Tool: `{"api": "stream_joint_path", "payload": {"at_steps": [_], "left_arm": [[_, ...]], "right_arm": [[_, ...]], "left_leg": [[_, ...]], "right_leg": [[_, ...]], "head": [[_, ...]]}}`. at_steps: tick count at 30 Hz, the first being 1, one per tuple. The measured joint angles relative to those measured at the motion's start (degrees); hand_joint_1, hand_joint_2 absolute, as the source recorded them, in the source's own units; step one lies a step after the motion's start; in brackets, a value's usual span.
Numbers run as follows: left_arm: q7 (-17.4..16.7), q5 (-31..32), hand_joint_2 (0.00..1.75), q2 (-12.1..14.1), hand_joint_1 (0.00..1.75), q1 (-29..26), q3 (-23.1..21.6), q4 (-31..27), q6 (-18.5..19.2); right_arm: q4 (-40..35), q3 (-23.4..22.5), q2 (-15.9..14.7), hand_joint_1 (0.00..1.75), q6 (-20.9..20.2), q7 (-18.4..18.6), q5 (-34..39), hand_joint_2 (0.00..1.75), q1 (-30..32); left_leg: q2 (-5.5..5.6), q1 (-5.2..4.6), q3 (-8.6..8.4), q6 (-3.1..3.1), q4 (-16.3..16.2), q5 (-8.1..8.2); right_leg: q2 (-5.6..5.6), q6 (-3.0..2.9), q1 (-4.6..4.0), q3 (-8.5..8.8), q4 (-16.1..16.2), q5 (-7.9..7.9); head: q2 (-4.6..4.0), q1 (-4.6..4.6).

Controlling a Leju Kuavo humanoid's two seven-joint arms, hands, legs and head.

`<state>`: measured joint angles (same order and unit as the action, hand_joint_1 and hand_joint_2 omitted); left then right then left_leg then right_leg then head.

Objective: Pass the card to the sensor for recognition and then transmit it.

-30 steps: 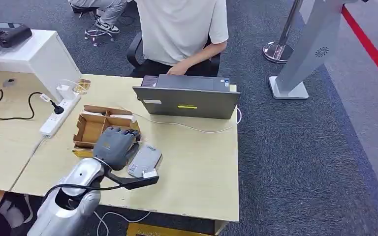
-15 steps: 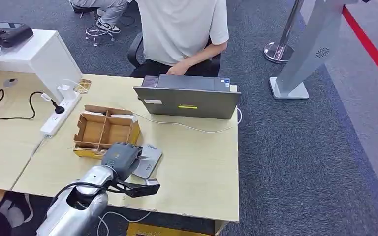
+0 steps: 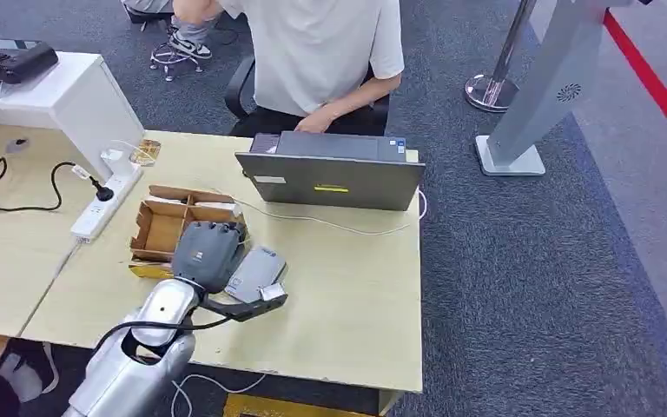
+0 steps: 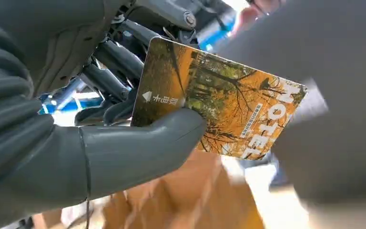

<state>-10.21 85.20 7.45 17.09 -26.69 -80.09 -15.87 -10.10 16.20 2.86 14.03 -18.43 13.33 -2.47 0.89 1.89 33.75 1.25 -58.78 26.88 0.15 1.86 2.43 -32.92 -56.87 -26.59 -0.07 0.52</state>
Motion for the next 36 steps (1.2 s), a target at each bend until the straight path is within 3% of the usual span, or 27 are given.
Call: {"api": "stream_joint_path", "payload": {"at_steps": [1, 4, 7, 12, 17, 18, 26, 36], "left_arm": [[0.0, 0.9, 1.75, 0.0, 1.75, 0.0, 0.2, -0.7, -1.4], [0.4, 4.0, 1.75, 0.7, 1.75, 0.3, 1.9, -3.0, -11.6], [2.8, 4.4, 1.75, 2.4, 1.75, 2.8, 5.0, -4.3, -17.2], [3.8, 4.5, 1.75, 5.2, 1.75, 7.8, 9.1, -3.7, -15.7], [2.5, 4.3, 1.75, 6.0, 1.75, 11.8, 10.8, 0.7, -12.2], [2.5, 4.1, 1.75, 6.2, 0.00, 12.3, 11.3, 1.6, -12.1], [2.5, 3.8, 1.75, 6.2, 0.00, 13.7, 13.2, 7.6, -11.4], [4.5, 0.3, 1.75, 5.9, 0.00, 13.8, 13.7, 9.7, -10.8]], "right_arm": [[0.0, 0.0, 0.0, 0.00, 0.1, 0.0, -0.1, 1.75, 0.0], [0.0, 0.2, 0.7, 0.00, 2.4, -0.3, -0.9, 1.75, 0.0], [0.0, 0.9, 1.5, 0.00, 2.9, -0.1, -2.0, 1.75, -0.2], [0.0, 1.5, 2.1, 0.00, 2.6, 0.5, -2.6, 1.75, -0.3], [0.0, 1.6, 2.2, 0.00, 2.4, 0.7, -2.2, 1.75, -0.4], [0.0, 1.6, 2.3, 0.00, 2.4, 0.7, -2.1, 1.75, -0.4], [0.0, 1.7, 2.1, 0.00, 0.2, 1.5, -2.1, 1.75, -0.4], [0.0, 1.8, 1.8, 0.00, 0.0, 1.6, -1.9, 1.75, -0.5]], "left_leg": [[-0.03, 0.00, 0.00, 0.00, 0.0, 0.00], [-0.01, 0.03, 0.02, 0.00, 0.0, 0.00], [-0.01, 0.07, 0.00, 0.02, 0.0, -0.01], [0.00, 0.07, 0.01, 0.10, 0.0, -0.08], [0.00, 0.04, 0.02, 0.07, 0.0, -0.10], [0.00, 0.03, 0.01, 0.07, 0.0, -0.10], [0.01, 0.04, 0.03, 0.08, 0.0, -0.09], [0.01, 0.04, 0.03, 0.07, 0.0, -0.09]], "right_leg": [[0.01, 0.00, 0.00, 0.00, 0.0, 0.00], [0.00, -0.01, -0.03, -0.04, 0.0, -0.01], [0.00, -0.02, -0.05, -0.05, -0.1, -0.01], [-0.01, -0.03, -0.05, -0.06, -0.1, 0.00], [0.01, -0.02, -0.03, -0.03, -0.1, 0.02], [0.02, -0.02, -0.03, -0.05, -0.1, 0.02], [0.02, -0.03, -0.03, -0.09, -0.1, 0.00], [0.01, -0.03, -0.03, -0.08, -0.1, 0.00]], "head": [[0.00, 0.02], [0.00, 0.00], [0.00, 0.02], [0.00, 0.04], [0.00, 0.02], [0.00, 0.02], [0.00, 0.02], [0.00, 0.02]]}}
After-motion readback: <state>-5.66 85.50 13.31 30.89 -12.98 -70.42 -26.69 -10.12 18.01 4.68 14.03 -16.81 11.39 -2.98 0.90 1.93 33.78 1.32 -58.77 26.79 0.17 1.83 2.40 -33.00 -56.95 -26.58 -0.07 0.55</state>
